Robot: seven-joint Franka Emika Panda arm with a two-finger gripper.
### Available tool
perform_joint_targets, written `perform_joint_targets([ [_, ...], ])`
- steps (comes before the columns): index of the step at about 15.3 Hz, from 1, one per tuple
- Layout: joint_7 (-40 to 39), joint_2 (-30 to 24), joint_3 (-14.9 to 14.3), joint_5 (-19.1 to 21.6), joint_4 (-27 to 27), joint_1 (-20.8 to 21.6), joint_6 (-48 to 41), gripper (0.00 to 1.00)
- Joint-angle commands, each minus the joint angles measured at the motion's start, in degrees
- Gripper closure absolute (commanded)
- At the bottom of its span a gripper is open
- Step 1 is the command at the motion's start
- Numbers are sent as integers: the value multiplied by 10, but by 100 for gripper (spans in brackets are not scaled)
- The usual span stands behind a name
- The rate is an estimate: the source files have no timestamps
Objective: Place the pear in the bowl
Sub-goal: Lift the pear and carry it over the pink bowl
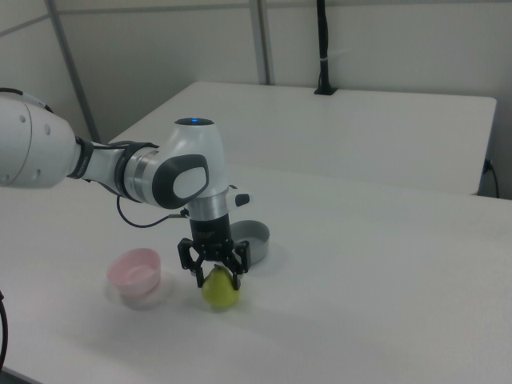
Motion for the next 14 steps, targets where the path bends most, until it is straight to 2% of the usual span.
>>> perform_joint_targets([
  [1,10,-22,-4,-7,-4,8,-11,45],
  [4,11,-49,-4,-7,13,8,-59,45],
  [14,14,-77,-2,4,180,8,-271,45],
])
